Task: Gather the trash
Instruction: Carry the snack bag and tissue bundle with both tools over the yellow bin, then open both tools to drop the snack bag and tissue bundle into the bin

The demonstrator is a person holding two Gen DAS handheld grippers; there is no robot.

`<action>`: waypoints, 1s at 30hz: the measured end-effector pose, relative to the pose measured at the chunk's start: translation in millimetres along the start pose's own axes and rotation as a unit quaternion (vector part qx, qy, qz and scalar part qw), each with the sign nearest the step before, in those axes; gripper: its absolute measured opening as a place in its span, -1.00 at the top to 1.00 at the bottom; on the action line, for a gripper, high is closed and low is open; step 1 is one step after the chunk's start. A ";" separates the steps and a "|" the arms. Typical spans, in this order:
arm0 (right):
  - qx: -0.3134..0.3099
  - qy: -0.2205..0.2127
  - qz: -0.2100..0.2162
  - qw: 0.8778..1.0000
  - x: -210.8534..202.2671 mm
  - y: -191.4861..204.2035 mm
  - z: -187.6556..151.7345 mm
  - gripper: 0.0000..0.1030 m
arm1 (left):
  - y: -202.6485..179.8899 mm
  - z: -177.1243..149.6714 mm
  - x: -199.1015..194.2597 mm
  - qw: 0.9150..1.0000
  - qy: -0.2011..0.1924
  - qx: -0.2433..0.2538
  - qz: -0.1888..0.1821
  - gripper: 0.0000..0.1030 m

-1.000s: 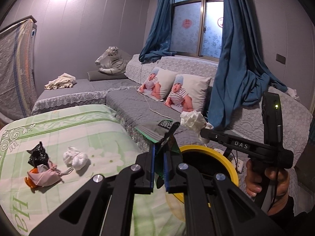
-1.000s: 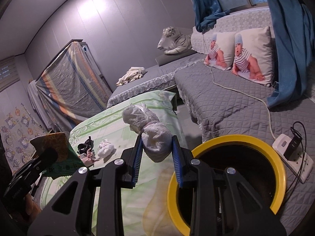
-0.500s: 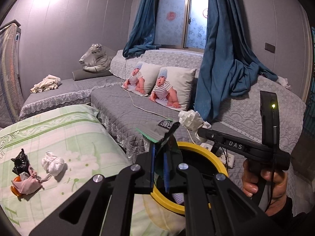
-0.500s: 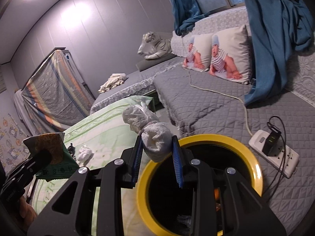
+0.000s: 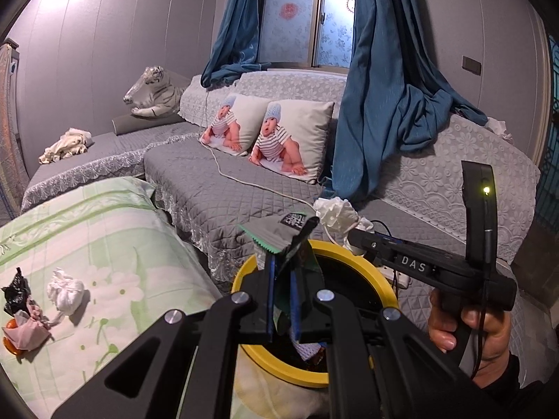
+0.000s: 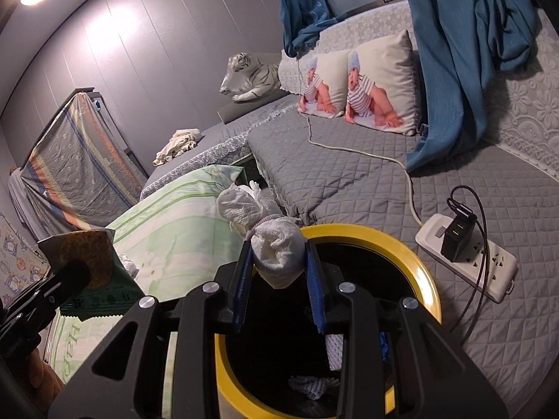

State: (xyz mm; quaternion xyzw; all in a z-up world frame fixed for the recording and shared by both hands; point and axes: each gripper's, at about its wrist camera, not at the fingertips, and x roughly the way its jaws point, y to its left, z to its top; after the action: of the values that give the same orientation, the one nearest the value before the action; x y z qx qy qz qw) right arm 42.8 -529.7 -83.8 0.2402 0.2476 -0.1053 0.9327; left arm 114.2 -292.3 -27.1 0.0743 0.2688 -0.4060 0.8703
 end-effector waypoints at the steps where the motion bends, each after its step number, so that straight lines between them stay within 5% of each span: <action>1: 0.002 0.002 -0.002 1.000 1.2 -1.9 -0.9 0.46 | -0.5 -0.6 3.0 1.000 0.003 -0.002 -0.001 0.87; 26: 0.051 0.044 -0.044 0.997 30.0 -36.3 -14.5 0.43 | -3.8 -21.6 71.7 0.997 0.071 -0.027 -0.021 0.79; 28: 0.052 0.043 -0.052 0.996 29.8 -37.0 -13.9 0.39 | -3.2 -21.8 71.1 0.997 0.070 -0.028 -0.022 0.63; 30: 0.058 0.039 -0.061 0.996 27.8 -39.0 -13.1 0.11 | 0.0 -22.5 69.0 0.997 0.069 -0.036 -0.019 0.37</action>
State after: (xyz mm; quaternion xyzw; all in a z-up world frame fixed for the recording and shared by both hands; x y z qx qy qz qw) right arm 48.9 -558.9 -123.5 0.2818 0.2916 -0.1670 0.8987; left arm 141.3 -330.5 -82.6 0.0658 0.3441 -0.4068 0.8436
